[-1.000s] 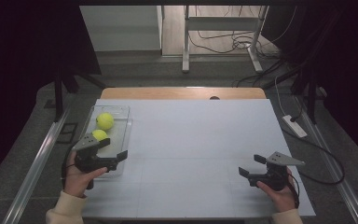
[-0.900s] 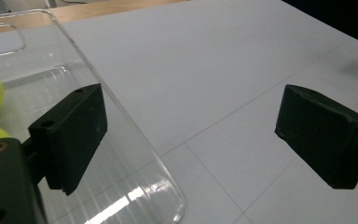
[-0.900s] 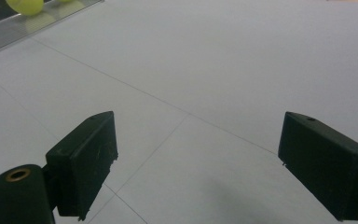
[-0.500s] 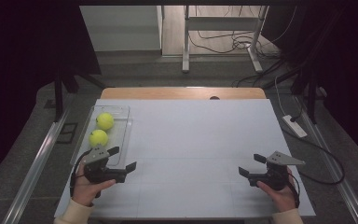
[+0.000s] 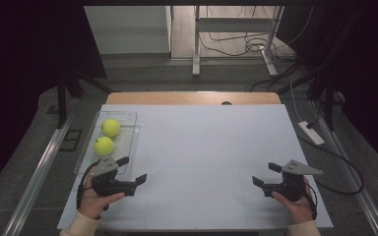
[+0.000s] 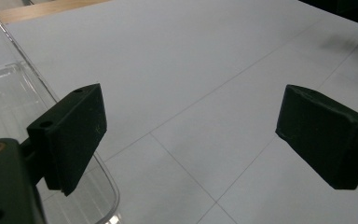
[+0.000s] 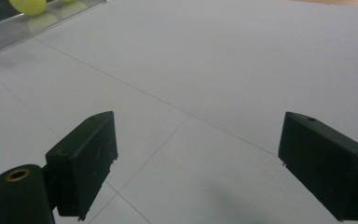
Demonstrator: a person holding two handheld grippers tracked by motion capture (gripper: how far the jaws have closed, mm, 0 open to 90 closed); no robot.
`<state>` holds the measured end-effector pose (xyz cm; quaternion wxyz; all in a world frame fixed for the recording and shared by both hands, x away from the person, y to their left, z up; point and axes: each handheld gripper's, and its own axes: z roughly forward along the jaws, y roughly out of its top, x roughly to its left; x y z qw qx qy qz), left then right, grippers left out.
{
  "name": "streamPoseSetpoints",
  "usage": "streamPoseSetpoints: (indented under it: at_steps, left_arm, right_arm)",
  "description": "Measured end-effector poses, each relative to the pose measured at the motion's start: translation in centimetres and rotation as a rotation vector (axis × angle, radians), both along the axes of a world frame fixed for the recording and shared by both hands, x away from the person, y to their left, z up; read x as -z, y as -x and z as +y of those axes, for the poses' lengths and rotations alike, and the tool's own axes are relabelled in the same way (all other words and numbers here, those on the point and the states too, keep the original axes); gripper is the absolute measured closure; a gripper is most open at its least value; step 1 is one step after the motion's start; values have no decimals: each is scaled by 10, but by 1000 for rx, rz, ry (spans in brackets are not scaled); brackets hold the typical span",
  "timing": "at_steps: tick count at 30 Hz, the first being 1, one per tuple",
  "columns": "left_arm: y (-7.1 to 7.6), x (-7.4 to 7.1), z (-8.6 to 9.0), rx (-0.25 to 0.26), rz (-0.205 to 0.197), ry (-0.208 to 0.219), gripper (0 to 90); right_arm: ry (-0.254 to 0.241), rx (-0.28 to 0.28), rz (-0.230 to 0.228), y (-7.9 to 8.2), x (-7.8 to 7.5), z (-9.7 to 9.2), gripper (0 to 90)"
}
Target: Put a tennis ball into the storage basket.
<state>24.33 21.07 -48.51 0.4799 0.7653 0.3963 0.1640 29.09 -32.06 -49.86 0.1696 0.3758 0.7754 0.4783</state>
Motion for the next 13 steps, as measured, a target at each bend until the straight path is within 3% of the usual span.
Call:
streamPoseSetpoints:
  at_steps: [13]
  left_arm:
    - [0, -1, -2, 3, -2, 3, 95]
  right_arm:
    - [3, -2, -7, 1, 0, 0, 117]
